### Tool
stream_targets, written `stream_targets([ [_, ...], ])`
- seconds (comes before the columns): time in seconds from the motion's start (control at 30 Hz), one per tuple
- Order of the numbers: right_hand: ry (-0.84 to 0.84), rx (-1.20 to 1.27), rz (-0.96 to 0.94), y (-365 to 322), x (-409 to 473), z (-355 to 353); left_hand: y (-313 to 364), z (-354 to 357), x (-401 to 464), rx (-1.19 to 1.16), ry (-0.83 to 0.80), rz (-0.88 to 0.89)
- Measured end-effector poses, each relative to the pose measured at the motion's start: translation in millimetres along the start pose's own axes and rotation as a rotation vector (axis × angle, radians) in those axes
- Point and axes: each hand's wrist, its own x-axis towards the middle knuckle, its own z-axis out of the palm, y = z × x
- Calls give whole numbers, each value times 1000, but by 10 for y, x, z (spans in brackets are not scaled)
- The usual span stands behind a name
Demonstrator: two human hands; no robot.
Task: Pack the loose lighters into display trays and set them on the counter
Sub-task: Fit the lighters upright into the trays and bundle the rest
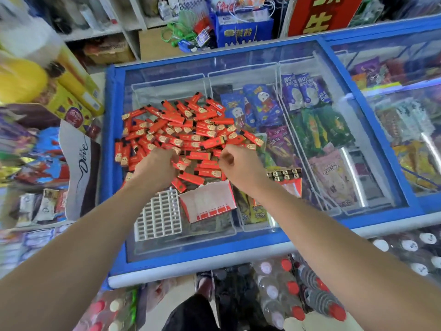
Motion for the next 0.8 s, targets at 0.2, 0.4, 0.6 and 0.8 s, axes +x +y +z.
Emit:
stream_targets([
  [0.2,-197,-143,80,-304,291,440,-492,191,-23,110,-79,212],
  [0.4,-301,-274,188,-390,424,815,-467,417,24,266,-43,367],
  [0.6,-389,-424,210,-494,530,968,-370,492,48,230,-68,401],
  [0.8,-397,-583,163,-564,577,1033,-356,509,94,212,-82,375],
])
